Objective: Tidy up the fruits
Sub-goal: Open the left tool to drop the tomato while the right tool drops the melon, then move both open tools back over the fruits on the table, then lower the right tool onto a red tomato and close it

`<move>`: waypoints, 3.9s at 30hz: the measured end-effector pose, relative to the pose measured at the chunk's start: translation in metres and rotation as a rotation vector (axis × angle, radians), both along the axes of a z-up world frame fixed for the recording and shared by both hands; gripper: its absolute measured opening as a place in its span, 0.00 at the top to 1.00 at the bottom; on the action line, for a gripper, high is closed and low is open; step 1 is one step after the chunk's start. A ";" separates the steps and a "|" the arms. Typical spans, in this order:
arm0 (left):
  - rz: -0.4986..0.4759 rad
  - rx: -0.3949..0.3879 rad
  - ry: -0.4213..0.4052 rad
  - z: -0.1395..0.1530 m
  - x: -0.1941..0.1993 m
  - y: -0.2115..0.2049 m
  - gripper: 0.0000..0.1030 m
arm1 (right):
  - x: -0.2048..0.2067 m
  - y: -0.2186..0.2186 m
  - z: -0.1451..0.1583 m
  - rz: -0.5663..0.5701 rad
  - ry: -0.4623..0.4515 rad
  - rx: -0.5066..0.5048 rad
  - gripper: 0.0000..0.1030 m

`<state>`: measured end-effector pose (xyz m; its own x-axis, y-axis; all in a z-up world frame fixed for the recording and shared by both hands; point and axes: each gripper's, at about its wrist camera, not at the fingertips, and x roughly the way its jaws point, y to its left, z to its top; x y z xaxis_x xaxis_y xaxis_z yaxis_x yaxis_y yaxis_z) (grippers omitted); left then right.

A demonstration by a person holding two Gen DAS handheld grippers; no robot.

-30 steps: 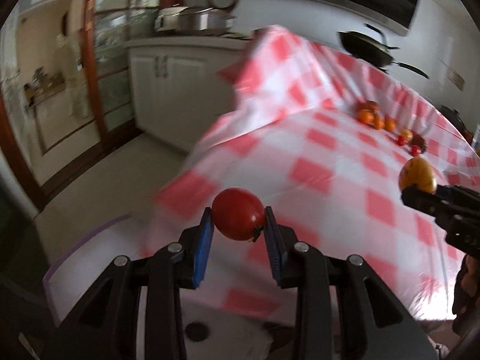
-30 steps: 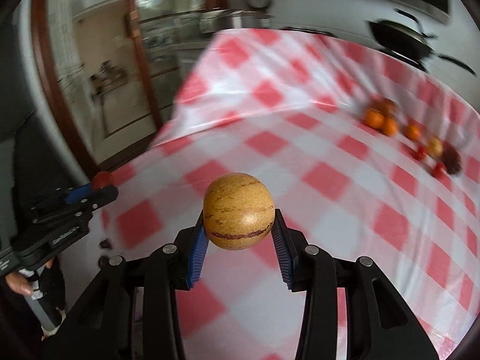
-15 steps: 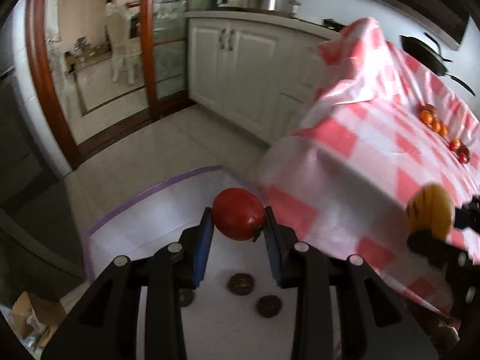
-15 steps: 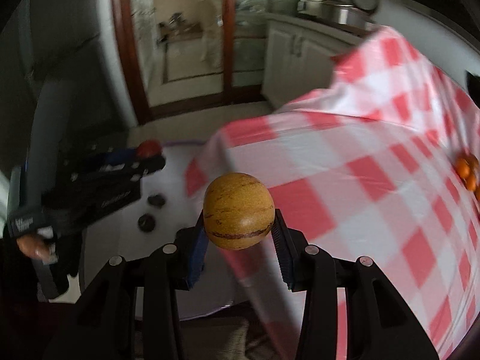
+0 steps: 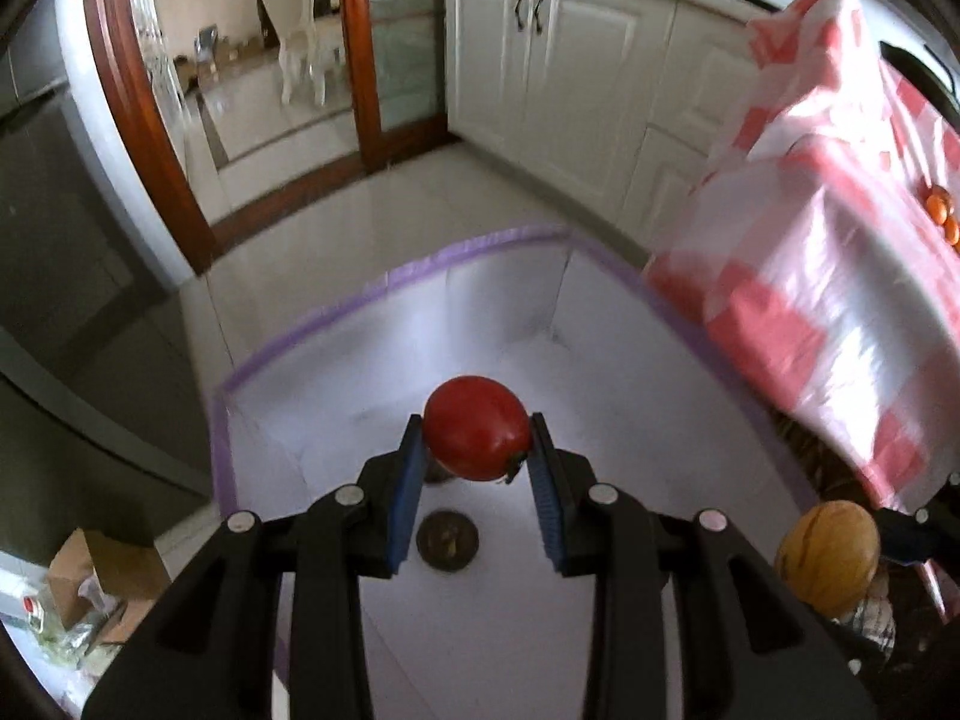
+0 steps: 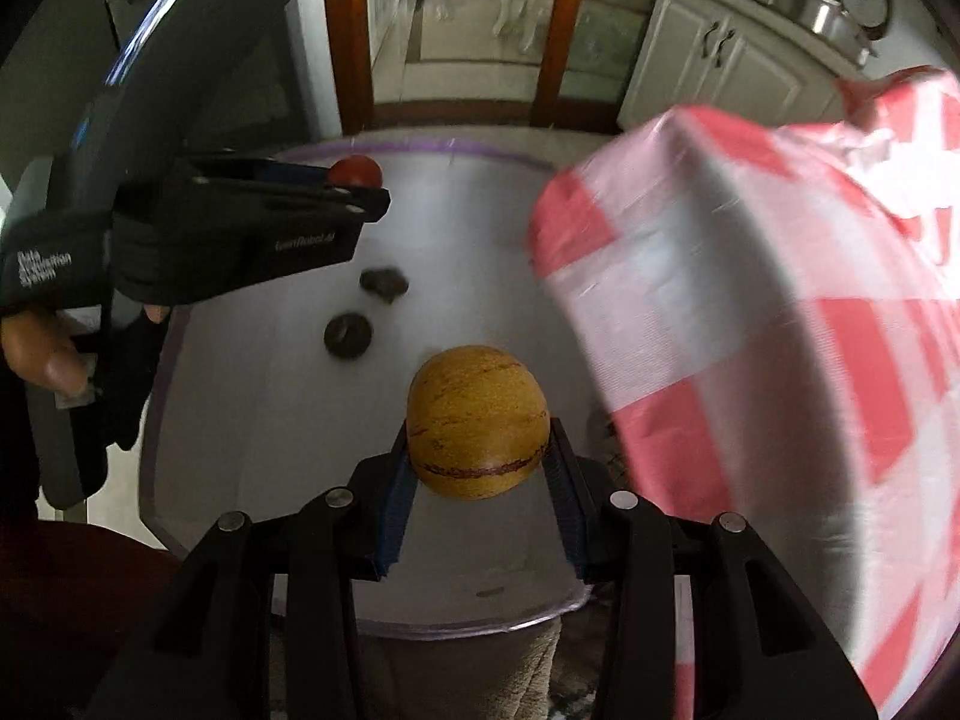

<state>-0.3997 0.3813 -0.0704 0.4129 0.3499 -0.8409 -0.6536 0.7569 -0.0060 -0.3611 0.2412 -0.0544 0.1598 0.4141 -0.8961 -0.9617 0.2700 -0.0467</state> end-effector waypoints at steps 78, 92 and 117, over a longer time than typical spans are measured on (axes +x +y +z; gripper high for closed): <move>-0.747 0.172 -0.348 0.210 0.132 -0.367 0.05 | 0.106 -0.393 0.169 -1.114 -0.360 0.516 0.16; -0.752 0.161 -0.320 0.202 0.140 -0.364 0.05 | 0.109 -0.397 0.163 -1.123 -0.341 0.509 0.16; -0.681 0.139 -0.191 0.123 0.387 -0.406 0.04 | 0.325 -0.480 0.076 -1.312 -0.117 0.316 0.16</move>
<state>-0.0127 -0.0247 0.0526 0.7132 0.0608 -0.6983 -0.0335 0.9980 0.0528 -0.0365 -0.2388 0.0220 0.6610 0.0830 -0.7458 0.0162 0.9921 0.1248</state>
